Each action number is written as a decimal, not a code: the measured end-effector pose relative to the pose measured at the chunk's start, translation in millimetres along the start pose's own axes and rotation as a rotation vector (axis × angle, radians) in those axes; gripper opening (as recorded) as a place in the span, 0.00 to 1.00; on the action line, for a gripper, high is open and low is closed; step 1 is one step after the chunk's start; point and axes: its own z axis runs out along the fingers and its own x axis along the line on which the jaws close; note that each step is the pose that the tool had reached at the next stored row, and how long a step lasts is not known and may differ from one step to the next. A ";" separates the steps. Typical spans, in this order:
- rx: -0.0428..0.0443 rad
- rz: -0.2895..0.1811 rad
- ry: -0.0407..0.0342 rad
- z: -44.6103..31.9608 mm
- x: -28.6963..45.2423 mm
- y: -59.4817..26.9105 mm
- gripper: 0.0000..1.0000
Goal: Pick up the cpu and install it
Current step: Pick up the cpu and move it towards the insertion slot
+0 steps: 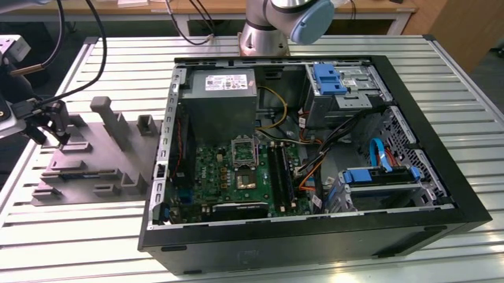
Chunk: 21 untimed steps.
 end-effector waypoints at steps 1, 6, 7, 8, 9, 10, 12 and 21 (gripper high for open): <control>0.0000 0.000 0.0000 -0.1 0.0 0.0 0.47; 0.0000 0.000 0.0000 -0.8 0.0 0.0 0.47; 0.0001 0.000 0.0002 -1.2 0.0 0.1 0.47; 0.0001 0.000 0.0001 -1.4 0.0 0.0 0.47; 0.0000 0.000 0.0000 -1.5 -0.1 0.1 0.47; 0.0000 0.000 0.0000 -3.4 -0.1 0.2 0.47; 0.0000 0.000 0.0001 -5.8 -0.1 0.3 0.47; 0.0000 0.000 0.0000 -6.0 -0.2 0.2 0.47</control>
